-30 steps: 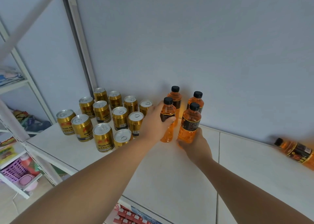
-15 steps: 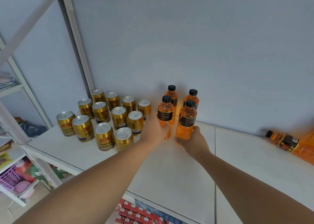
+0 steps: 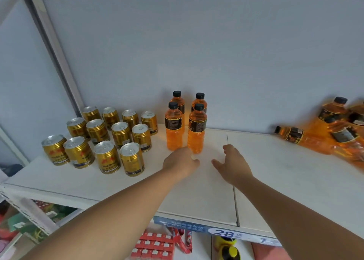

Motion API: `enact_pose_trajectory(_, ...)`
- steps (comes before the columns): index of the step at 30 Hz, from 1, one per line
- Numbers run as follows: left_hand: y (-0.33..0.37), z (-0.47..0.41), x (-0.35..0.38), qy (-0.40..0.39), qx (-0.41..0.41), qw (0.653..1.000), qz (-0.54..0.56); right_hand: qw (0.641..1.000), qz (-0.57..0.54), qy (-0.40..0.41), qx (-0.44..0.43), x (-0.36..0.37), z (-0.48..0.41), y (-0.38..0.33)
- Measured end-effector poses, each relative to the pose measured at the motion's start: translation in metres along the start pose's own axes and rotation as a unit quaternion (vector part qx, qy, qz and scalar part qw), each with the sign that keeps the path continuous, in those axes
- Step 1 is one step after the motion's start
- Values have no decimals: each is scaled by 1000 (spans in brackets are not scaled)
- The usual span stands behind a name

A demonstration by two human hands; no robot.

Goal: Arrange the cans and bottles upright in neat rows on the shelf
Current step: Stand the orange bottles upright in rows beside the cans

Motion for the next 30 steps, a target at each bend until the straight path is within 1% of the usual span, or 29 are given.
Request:
enact_pose_trajectory(4, 43, 7, 12, -4, 64, 998, -3, 999, 47, 27, 5, -41, 24, 34)
enact_pose_trajectory(8, 107, 22, 27, -14, 128, 992, 1, 993, 101, 60, 21, -97, 54, 79)
enact_pose_trajectory(12, 183, 46, 48, -23, 188, 982, 19, 987, 105, 102, 62, -156, 97, 133)
enact_pose_trajectory(17, 284, 98, 92, -56, 251, 966, 39, 977, 78, 139, 140, -221, 166, 213)
enact_pose_trajectory(20, 327, 131, 117, -86, 274, 956, 65, 970, 63, 155, 178, -257, 200, 256)
enact_pose_trajectory(23, 355, 153, 131, -94, 285, 951, 78, 963, 48, 177, 197, -279, 228, 288)
enact_pose_trajectory(27, 379, 166, 138, -97, 268, 954, 94, 960, 49, 179, 212, -289, 250, 316)
enact_pose_trajectory(30, 382, 170, 141, -100, 258, 956, 104, 958, 43, 177, 219, -289, 254, 328)
Point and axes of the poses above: each hand's wrist, its own z-axis away from the middle knuckle, its own x-axis out of the palm, y = z × x, the point moved 6 cm from there along -z, towards the middle knuckle, and after that the axes turned 6 degrees about -z, right-handed, at the moved point
